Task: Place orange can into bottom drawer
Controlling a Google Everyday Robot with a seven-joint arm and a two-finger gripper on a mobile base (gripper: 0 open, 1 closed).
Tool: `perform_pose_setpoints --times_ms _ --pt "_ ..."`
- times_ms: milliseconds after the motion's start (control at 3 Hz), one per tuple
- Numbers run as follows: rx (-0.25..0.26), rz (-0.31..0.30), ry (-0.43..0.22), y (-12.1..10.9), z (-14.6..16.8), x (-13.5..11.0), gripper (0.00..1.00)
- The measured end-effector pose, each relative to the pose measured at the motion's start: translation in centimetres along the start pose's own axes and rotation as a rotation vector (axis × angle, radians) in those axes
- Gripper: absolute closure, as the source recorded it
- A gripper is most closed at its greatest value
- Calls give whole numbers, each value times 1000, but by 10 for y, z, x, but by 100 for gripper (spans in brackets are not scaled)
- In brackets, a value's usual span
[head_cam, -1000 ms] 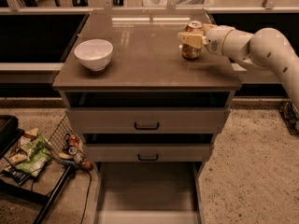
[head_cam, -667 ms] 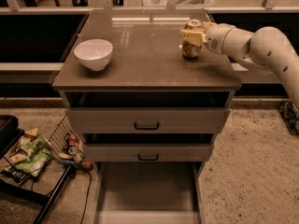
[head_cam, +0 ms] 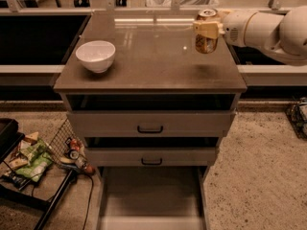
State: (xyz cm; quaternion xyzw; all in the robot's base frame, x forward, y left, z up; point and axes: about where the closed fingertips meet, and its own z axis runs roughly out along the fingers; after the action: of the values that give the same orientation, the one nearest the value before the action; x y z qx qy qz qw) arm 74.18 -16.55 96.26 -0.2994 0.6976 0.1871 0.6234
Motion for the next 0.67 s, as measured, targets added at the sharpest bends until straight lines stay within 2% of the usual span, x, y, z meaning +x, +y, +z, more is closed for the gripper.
perform_pose_setpoints --times_ms 333,667 --pt "-24 -1 24 38 -38 -31 100" --pt "-49 61 19 70 -71 -39 100"
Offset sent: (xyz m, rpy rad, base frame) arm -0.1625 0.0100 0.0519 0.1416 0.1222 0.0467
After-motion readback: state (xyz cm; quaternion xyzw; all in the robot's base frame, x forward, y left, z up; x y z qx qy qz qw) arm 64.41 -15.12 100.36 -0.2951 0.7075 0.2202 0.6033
